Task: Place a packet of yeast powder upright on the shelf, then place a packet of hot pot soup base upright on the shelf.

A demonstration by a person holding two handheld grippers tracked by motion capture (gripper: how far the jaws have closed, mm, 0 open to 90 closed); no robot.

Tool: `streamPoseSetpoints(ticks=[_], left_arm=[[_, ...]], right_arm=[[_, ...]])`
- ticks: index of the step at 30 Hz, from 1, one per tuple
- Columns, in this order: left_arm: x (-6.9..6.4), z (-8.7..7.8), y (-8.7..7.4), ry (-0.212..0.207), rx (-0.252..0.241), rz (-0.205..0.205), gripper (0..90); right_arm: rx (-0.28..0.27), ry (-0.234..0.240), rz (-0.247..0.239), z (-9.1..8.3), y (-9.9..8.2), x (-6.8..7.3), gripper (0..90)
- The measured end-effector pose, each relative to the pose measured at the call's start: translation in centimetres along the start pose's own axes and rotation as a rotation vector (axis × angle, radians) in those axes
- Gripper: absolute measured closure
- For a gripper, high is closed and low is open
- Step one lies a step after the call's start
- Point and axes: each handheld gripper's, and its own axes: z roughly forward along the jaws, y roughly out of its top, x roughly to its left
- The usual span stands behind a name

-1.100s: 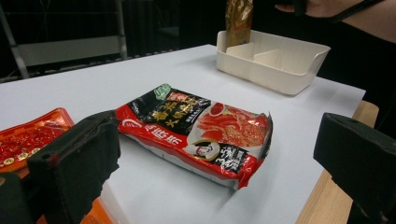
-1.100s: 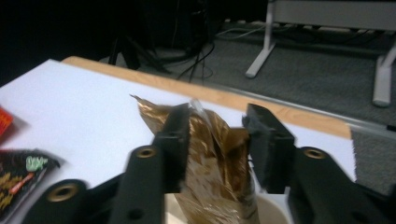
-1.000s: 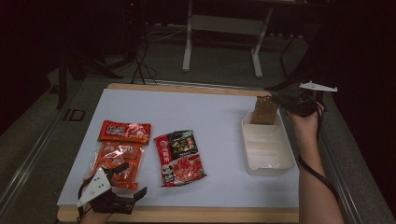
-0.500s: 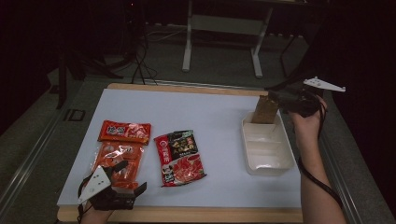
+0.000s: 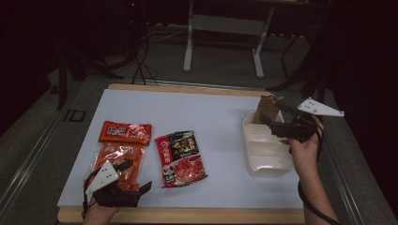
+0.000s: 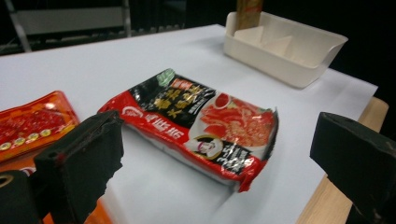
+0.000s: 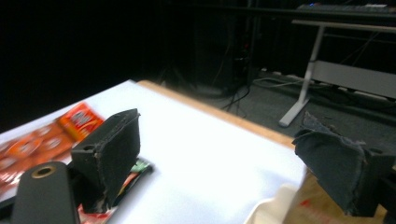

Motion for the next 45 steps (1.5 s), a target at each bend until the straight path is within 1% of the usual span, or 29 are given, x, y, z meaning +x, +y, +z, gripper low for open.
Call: streamPoseSetpoints(ticks=[1,2,3,5,6,7,8,9,11,12,13,14,15,16,19,20,21,22,24,27,28,29,30,31,34,36,39,41,45], left_arm=[[0.3,0.2,0.2,-0.008,0.011,-0.017,3.1],[0.5,0.4,0.3,-0.009,0.018,-0.026,3.4],[0.6,0.6,0.4,0.001,0.023,-0.020,5.5],[1.0,0.9,0.5,0.011,0.026,-0.027,15.2],[1.2,1.2,0.6,0.026,0.044,-0.031,15.6],[1.3,1.5,0.7,0.034,0.045,-0.034,18.4],[1.3,1.7,0.8,0.052,0.048,-0.025,23.2],[1.4,2.0,0.9,0.071,0.059,-0.011,24.2],[1.3,2.5,1.1,0.097,0.063,0.009,34.4],[1.3,2.7,1.2,0.115,0.075,0.020,36.7],[1.3,3.0,1.3,0.123,0.085,0.026,46.2],[1.3,3.1,1.4,0.132,0.081,0.031,51.0],[1.3,3.3,1.5,0.145,0.080,0.029,55.6],[1.4,3.5,1.6,0.156,0.088,0.024,56.7],[1.7,4.1,1.9,0.172,0.115,0.000,60.0],[1.9,4.3,2.0,0.175,0.128,-0.006,60.3],[2.0,4.5,2.1,0.176,0.144,-0.013,64.4],[2.1,4.7,2.1,0.185,0.163,-0.018,65.8],[2.5,5.3,2.2,0.190,0.198,-0.028,72.0],[3.0,6.0,2.1,0.194,0.223,-0.052,86.9],[3.3,6.3,2.0,0.196,0.233,-0.054,89.8],[3.5,6.6,2.0,0.201,0.245,-0.054,90.0],[3.7,6.9,1.9,0.201,0.256,-0.058,90.0],[3.9,7.2,1.9,0.199,0.267,-0.063,90.0],[4.2,8.1,1.8,0.199,0.293,-0.063,90.0],[4.4,8.7,1.9,0.195,0.309,-0.065,90.0],[4.7,9.6,1.9,0.206,0.355,-0.047,90.0],[4.8,10.3,1.8,0.221,0.392,-0.051,90.0],[5.1,11.6,1.3,0.252,0.465,-0.036,90.0]], right_arm=[[0.002,0.004,-0.006,-0.3,-0.3,0.6,13.5],[-0.010,0.011,-0.007,-0.8,-0.8,1.5,13.2],[-0.014,0.023,-0.008,-1.2,-1.1,2.0,13.1],[-0.019,0.043,-0.007,-1.9,-1.8,3.1,13.0],[-0.020,0.047,-0.014,-2.1,-2.0,3.5,13.0],[-0.020,0.053,-0.015,-2.3,-2.4,3.9,13.0],[-0.021,0.064,-0.006,-2.5,-2.7,4.3,13.0],[-0.025,0.083,0.011,-2.7,-3.0,4.6,13.1],[-0.030,0.111,0.034,-3.1,-3.5,5.1,13.2],[-0.028,0.122,0.033,-3.2,-3.8,5.5,13.3],[-0.025,0.122,0.025,-3.3,-4.0,5.8,13.6],[-0.020,0.117,0.006,-3.3,-4.2,6.1,14.3],[-0.009,0.122,-0.009,-3.3,-4.4,6.4,15.4],[0.003,0.124,-0.014,-3.2,-4.6,6.6,15.6],[0.014,0.152,0.003,-3.1,-5.2,7.0,16.8],[0.018,0.155,-0.001,-3.1,-5.3,7.1,16.8],[0.022,0.160,0.000,-3.1,-5.5,7.3,16.8],[0.019,0.174,0.004,-3.0,-5.6,7.5,16.8],[0.013,0.192,0.005,-3.0,-5.9,8.0,16.8],[-0.018,0.219,0.004,-3.0,-6.3,8.7,17.3],[-0.035,0.212,0.003,-3.1,-6.4,8.8,17.2],[-0.046,0.214,0.005,-3.1,-6.5,8.9,16.9],[-0.043,0.240,0.015,-3.0,-6.5,8.9,15.4],[-0.042,0.251,0.016,-3.0,-6.6,9.0,14.1],[-0.032,0.236,-0.004,-2.8,-6.9,9.1,13.7],[-0.024,0.228,-0.006,-2.6,-7.0,9.3,15.9],[-0.016,0.235,0.000,-2.4,-7.1,9.4,16.9],[-0.019,0.240,0.001,-2.4,-7.1,9.5,16.8],[-0.028,0.241,-0.015,-2.6,-6.9,9.7,16.6]])
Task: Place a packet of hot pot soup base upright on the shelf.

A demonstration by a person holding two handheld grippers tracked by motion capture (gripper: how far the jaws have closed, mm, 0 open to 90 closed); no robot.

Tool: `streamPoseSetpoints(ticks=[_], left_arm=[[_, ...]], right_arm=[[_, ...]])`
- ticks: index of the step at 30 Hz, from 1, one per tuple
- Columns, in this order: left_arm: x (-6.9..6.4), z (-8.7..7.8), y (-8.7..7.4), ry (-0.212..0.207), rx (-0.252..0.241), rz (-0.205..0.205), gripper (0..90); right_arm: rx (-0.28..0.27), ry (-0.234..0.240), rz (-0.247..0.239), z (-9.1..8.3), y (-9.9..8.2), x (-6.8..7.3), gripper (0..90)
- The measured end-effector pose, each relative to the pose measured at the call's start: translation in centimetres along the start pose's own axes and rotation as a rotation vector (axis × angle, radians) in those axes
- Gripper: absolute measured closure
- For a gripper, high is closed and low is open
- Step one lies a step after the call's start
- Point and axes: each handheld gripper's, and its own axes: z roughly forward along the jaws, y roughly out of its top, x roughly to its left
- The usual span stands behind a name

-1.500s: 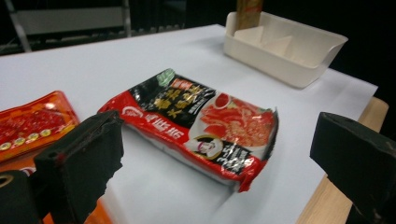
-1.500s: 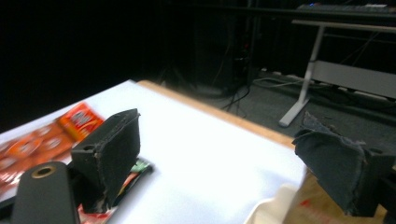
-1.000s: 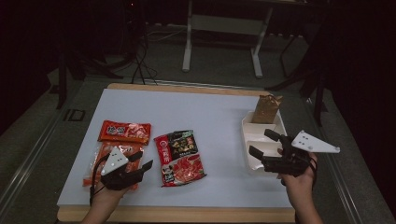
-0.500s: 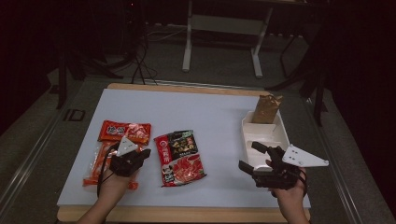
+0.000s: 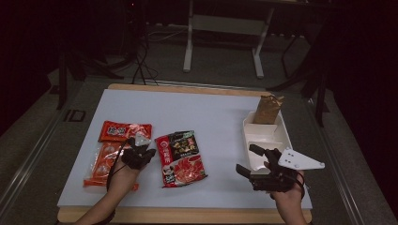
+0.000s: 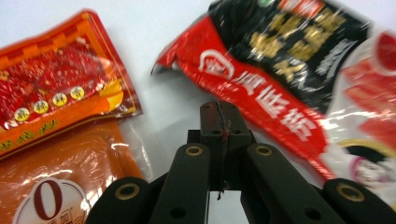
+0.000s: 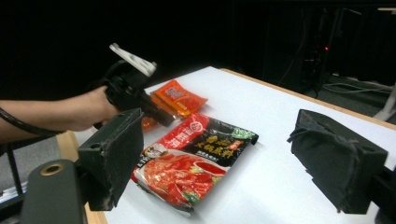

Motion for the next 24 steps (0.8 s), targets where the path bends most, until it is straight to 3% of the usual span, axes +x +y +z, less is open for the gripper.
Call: streamPoseSetpoints(ticks=[7,15,24], left_arm=[[-0.7,1.7,0.4,0.004,0.069,0.023,90.0],[-1.0,2.0,0.7,-0.020,0.077,0.011,90.0],[-2.9,2.6,1.4,-0.081,0.089,0.045,90.0]], right_arm=[[-0.001,0.008,0.008,-0.1,0.0,-0.1,16.6],[-0.006,0.010,0.007,-0.3,0.1,-0.1,16.6],[0.006,0.001,-0.005,-0.2,0.1,-0.2,17.0]])
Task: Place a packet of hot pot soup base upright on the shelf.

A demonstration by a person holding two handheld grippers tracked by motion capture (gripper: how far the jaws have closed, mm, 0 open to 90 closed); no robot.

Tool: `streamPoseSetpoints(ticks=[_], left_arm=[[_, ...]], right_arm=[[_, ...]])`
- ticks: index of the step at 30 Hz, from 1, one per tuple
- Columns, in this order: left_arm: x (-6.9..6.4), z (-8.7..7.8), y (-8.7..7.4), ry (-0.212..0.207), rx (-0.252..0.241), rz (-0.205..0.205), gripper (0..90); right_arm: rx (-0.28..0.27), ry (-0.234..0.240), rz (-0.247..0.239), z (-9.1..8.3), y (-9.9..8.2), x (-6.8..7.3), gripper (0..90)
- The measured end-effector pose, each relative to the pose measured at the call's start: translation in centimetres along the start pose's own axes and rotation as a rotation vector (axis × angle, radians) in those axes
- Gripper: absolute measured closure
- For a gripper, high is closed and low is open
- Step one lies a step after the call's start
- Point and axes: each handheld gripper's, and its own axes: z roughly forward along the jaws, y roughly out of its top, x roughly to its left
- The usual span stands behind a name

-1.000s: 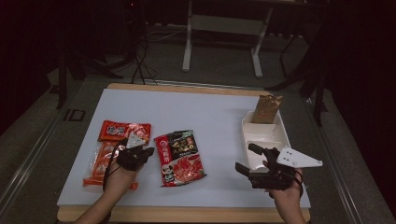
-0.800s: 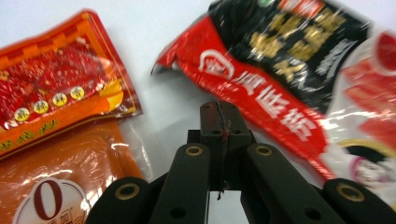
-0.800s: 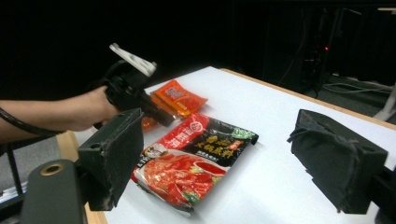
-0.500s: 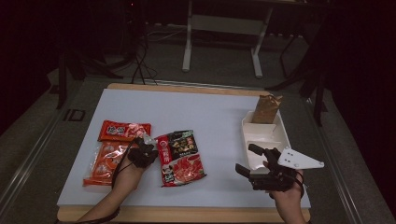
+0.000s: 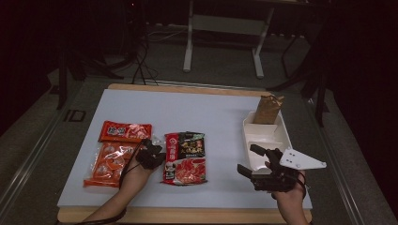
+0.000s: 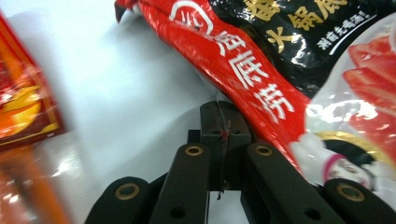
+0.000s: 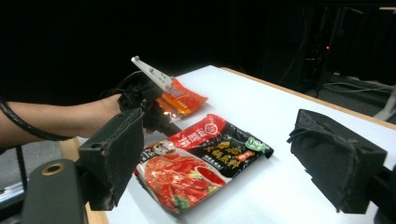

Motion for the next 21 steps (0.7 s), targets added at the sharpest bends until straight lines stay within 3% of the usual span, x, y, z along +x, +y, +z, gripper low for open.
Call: streamPoseSetpoints(ticks=[8,11,14,16,19,21], left_arm=[[-2.3,0.3,0.3,-0.051,0.013,0.044,90.0],[-3.8,0.2,0.2,-0.101,0.026,0.078,90.0],[-4.5,0.2,0.1,-0.120,0.030,0.089,90.0],[-4.8,0.3,0.1,-0.121,0.029,0.095,90.0],[-5.4,0.2,0.1,-0.093,0.026,0.136,90.0],[-5.2,0.3,0.0,-0.098,0.023,0.127,90.0]], right_arm=[[-0.003,0.003,-0.003,-0.1,0.0,-0.1,17.0],[-0.004,0.001,-0.002,-0.2,0.0,-0.2,17.0],[-0.006,0.000,0.002,-0.2,0.1,-0.2,17.0],[-0.003,0.001,0.001,-0.1,0.0,-0.2,17.6],[-0.012,0.015,-0.002,-0.1,0.0,-0.3,21.0],[-0.021,0.020,-0.005,0.0,0.0,-0.4,21.5]])
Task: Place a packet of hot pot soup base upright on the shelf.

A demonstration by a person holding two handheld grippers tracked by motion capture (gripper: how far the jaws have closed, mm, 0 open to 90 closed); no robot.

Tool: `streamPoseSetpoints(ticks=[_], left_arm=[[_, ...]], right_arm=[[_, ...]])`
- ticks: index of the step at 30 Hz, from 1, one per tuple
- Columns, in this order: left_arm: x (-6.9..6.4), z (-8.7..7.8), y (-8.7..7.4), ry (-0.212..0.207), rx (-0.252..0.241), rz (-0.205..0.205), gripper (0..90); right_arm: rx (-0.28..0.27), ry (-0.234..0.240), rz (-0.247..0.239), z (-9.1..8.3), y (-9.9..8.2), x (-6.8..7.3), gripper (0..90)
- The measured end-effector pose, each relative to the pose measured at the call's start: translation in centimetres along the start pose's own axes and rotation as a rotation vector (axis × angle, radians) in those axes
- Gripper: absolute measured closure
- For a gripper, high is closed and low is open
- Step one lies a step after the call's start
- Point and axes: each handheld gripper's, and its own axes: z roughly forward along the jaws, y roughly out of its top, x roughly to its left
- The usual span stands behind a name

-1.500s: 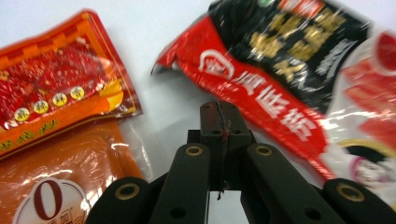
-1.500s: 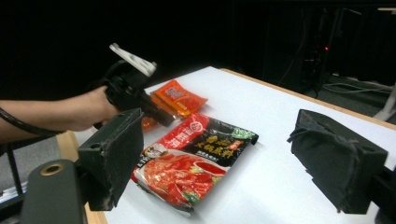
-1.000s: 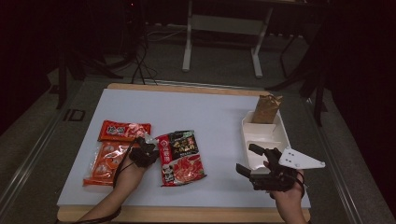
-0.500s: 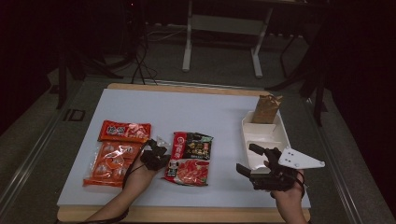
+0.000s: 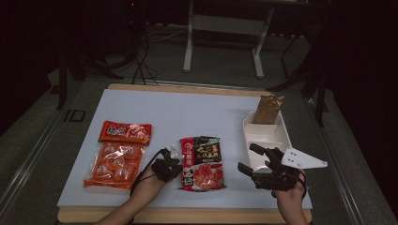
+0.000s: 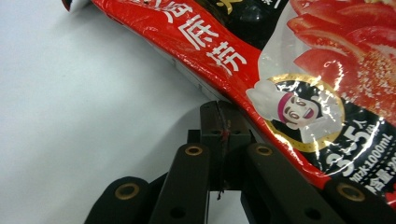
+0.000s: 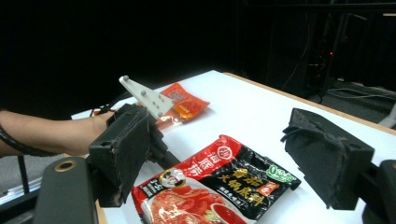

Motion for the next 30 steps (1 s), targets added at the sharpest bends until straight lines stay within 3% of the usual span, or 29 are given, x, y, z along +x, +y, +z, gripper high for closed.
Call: streamPoseSetpoints(ticks=[10,18,22,24,26,30], left_arm=[[1.5,-1.7,0.7,0.016,-0.057,-0.045,90.0],[3.0,-3.0,2.1,-0.031,-0.129,-0.089,90.0],[3.7,-3.1,2.7,-0.054,-0.168,-0.104,90.0],[3.9,-3.0,3.0,-0.075,-0.186,-0.121,89.9],[4.0,-2.9,3.4,-0.084,-0.192,-0.122,86.1],[3.9,-2.7,4.1,-0.064,-0.200,-0.119,79.2]], right_arm=[[0.028,-0.023,-0.011,0.2,-0.2,0.0,19.5],[0.039,-0.020,-0.007,0.5,-0.4,0.1,19.7],[0.035,0.001,-0.026,0.5,-0.4,0.1,18.8],[0.035,-0.017,-0.049,0.5,-0.3,0.2,18.0],[0.029,-0.037,-0.057,0.4,-0.2,0.2,16.2],[0.038,-0.059,-0.057,0.3,-0.2,0.4,14.0]])
